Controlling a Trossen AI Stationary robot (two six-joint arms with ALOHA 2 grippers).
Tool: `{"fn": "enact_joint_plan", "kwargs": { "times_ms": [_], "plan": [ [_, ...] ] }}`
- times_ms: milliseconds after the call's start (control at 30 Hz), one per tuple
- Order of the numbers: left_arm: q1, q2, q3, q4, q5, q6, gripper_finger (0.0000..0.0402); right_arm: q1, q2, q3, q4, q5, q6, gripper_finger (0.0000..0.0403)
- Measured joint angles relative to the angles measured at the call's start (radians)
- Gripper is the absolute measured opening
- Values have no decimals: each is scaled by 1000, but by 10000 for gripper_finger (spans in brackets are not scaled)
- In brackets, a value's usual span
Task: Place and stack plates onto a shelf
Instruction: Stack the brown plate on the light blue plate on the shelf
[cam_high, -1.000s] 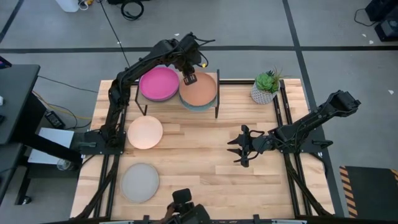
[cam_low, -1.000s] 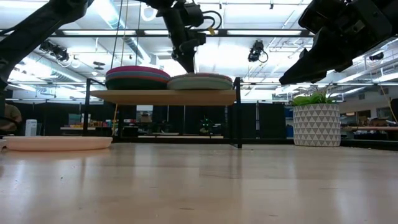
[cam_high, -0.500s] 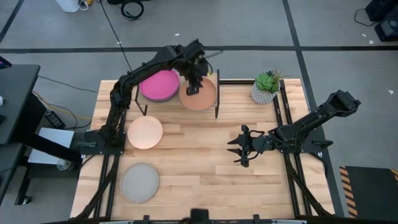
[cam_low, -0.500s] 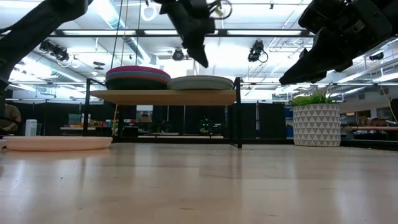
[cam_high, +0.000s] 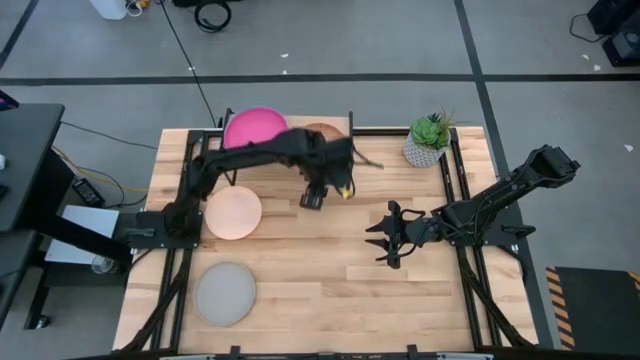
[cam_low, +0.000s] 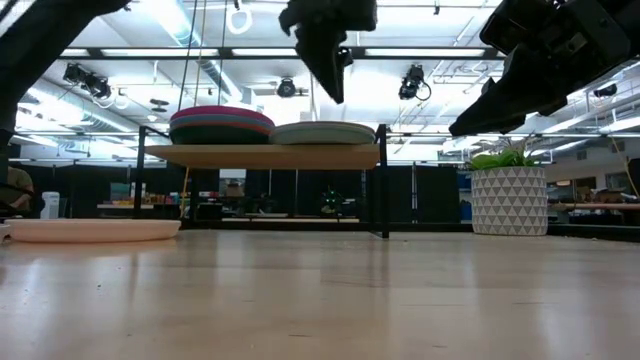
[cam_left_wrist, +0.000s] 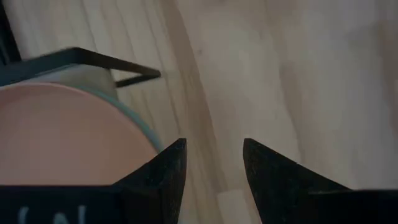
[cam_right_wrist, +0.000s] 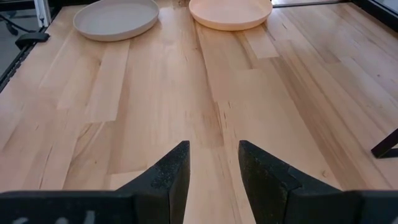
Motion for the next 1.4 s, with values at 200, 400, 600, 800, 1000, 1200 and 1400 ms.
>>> {"fn": "enact_joint_plan", "kwargs": {
  "times_ms": [200, 400, 600, 800, 1000, 1200, 1400],
  "plan": [
    [-64, 1, -106, 33, -298, -65, 166, 0, 0, 0, 1, 0, 0, 144],
    [-62, -1, -170, 55, -332, -96, 166, 0, 0, 0, 3, 0, 0, 144],
    [-61, 0, -162, 75, -345, -92, 166, 0, 0, 0, 3, 0, 0, 144],
    [-53, -1, -148, 80, -355, -75, 166, 0, 0, 0, 5, 0, 0, 144],
    [-43, -1, -148, 80, -377, -74, 166, 1, 0, 0, 5, 0, 0, 144],
    [-44, -1, -148, 80, -394, -65, 166, 1, 0, 0, 6, 0, 0, 144],
    [-75, -35, -149, 59, -330, -80, 166, 1, 0, 0, 5, 0, 0, 144]
  ]
}}
